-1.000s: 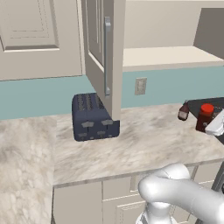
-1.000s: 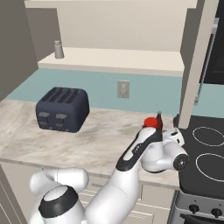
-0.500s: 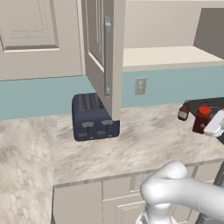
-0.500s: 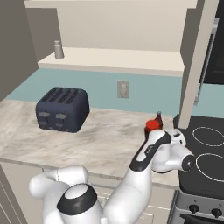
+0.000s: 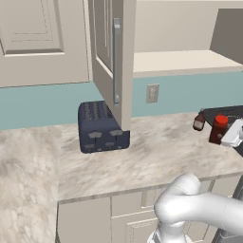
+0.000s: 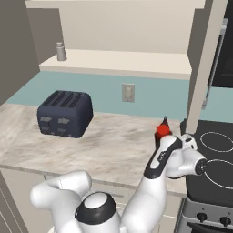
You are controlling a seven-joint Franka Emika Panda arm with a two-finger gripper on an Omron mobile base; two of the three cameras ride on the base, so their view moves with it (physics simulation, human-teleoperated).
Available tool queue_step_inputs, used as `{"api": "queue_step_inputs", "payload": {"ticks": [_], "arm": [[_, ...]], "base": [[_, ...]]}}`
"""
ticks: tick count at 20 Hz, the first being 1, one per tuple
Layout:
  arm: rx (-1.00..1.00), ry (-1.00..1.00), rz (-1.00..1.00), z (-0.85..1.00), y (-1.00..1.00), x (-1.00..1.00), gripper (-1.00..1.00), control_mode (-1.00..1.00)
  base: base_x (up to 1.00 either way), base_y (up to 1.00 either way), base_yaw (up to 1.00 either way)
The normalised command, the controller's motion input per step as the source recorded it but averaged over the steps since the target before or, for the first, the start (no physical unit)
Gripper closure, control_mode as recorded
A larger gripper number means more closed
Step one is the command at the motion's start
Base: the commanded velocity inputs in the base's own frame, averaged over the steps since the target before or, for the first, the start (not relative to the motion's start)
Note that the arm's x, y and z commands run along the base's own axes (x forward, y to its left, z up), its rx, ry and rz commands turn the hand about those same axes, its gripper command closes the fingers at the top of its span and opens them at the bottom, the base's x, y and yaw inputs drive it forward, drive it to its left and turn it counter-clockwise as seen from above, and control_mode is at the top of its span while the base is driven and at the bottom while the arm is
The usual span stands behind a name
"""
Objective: Collect the paprika, ketchup, and shaker from the cabinet and place them next to the stove.
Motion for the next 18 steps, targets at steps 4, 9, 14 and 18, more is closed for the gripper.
{"api": "queue_step_inputs", "payload": {"ticks": [4,9,14,18], "arm": [[0.0,0.09,0.0,-0.11,-0.13,0.23,1.0,-1.0],[0.0,0.09,0.01,-0.21,-0.04,0.2,1.0,-1.0],[0.03,0.0,0.05,-0.31,-0.04,0.15,1.0,-1.0],[0.07,0.0,0.08,-0.35,-0.05,0.15,1.0,-1.0]], "base": [[0.0,0.0,0.0],[0.0,0.0,0.0],[0.0,0.0,0.0],[0.0,0.0,0.0]]}}
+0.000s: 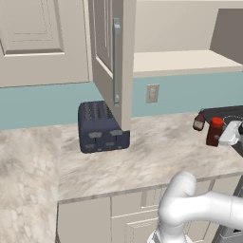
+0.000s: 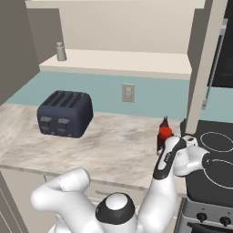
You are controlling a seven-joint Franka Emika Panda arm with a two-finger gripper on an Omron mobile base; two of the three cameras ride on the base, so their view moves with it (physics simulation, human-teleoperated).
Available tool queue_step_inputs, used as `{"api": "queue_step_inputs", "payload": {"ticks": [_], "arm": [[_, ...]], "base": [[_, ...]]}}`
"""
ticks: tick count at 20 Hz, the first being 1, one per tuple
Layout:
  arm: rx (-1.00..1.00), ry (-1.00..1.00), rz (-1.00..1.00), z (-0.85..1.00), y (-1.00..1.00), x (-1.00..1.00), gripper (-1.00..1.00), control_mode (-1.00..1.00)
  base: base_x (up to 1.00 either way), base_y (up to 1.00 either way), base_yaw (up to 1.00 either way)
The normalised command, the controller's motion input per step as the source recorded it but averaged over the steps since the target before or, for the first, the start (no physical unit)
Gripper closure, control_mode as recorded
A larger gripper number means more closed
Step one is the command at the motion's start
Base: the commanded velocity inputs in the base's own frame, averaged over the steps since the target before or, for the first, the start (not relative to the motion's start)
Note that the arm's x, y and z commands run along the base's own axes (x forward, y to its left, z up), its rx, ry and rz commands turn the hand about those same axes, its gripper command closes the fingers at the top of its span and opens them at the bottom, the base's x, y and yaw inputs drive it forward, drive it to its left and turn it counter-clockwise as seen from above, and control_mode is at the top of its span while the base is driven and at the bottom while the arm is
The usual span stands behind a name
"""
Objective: Collect the paprika, ketchup, and shaker from the cabinet and place them next to the stove.
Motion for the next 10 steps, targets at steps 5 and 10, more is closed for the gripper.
{"api": "queue_step_inputs", "payload": {"ticks": [5,10], "arm": [[0.07,0.0,0.08,-0.28,-0.1,0.11,1.0,-1.0],[0.03,0.0,0.06,-0.28,-0.08,0.04,-1.0,-1.0]], "base": [[0.0,0.0,0.0],[0.0,0.0,0.0]]}}
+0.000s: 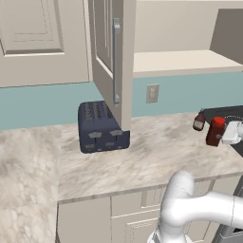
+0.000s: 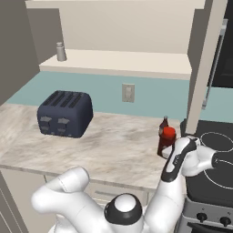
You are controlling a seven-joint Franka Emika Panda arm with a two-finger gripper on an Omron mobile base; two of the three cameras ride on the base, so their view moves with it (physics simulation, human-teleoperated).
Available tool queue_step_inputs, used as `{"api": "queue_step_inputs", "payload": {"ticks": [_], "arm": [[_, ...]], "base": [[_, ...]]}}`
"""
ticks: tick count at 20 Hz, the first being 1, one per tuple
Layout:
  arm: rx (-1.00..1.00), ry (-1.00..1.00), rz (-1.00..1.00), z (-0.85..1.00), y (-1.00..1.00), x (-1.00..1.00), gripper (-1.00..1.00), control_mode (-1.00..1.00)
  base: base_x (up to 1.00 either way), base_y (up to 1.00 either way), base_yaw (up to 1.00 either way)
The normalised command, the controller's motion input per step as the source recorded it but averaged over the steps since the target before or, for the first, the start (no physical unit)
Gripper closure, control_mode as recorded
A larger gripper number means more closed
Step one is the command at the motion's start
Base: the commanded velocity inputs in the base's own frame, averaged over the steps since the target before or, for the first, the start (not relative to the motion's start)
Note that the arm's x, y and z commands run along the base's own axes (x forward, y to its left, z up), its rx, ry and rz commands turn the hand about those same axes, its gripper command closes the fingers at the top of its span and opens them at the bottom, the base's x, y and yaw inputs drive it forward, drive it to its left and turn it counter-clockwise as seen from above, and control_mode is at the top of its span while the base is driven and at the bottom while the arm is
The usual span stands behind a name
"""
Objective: Collect the paprika, ketchup, and shaker from the cabinet and place them next to the stove.
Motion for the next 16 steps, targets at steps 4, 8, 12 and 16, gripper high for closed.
{"api": "queue_step_inputs", "payload": {"ticks": [4,8,12,16], "arm": [[0.02,0.0,0.05,-0.18,-0.01,0.0,-1.0,-1.0],[0.02,0.0,0.02,0.0,0.0,0.0,-1.0,-1.0],[0.0,0.0,0.0,0.02,0.0,0.0,-1.0,-1.0],[0.0,0.01,0.0,0.01,0.0,0.0,-1.0,-1.0]], "base": [[0.0,0.0,0.0],[0.0,0.0,0.0],[0.0,0.0,0.0],[0.0,0.0,0.0]]}}
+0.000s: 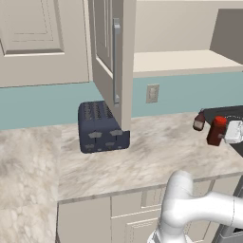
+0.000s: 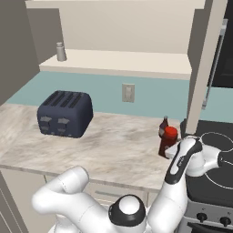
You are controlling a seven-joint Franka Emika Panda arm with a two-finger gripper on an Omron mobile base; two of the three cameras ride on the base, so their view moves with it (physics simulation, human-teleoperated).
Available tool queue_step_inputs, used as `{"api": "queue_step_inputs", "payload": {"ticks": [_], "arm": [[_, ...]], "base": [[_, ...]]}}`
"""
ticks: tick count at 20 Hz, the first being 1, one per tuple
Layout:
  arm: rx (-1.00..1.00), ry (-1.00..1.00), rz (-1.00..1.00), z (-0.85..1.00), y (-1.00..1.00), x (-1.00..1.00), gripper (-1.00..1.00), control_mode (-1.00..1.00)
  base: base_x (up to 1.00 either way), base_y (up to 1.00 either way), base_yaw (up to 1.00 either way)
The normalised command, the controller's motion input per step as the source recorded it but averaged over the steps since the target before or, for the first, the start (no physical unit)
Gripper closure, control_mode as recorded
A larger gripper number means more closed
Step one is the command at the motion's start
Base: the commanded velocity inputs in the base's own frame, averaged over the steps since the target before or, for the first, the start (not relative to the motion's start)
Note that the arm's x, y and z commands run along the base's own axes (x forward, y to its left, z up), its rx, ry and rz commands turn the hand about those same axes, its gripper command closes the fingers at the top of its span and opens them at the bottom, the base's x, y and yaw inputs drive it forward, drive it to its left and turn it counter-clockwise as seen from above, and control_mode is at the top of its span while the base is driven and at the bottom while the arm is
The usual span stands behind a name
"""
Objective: Collect the paprika, ketchup, and shaker from the cabinet and place them next to the stove.
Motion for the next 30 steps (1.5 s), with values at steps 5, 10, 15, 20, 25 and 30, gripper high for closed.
{"api": "queue_step_inputs", "payload": {"ticks": [5,10,15,20,25,30], "arm": [[0.0,0.02,0.0,0.03,0.04,0.0,-1.0,-1.0],[0.0,0.01,0.0,0.01,0.16,0.0,-1.0,-1.0],[0.0,0.0,0.0,0.24,0.05,-0.01,-1.0,-1.0],[0.0,0.0,0.0,0.29,-0.03,-0.02,-1.0,-1.0],[0.0,0.0,0.0,0.21,-0.06,-0.07,-1.0,-1.0],[0.0,0.0,0.0,0.15,-0.01,-0.12,-1.0,-1.0]], "base": [[0.0,0.0,0.0],[0.0,0.0,0.0],[0.0,0.0,0.0],[0.0,0.0,0.0],[0.0,0.0,0.0],[0.0,0.0,0.0]]}}
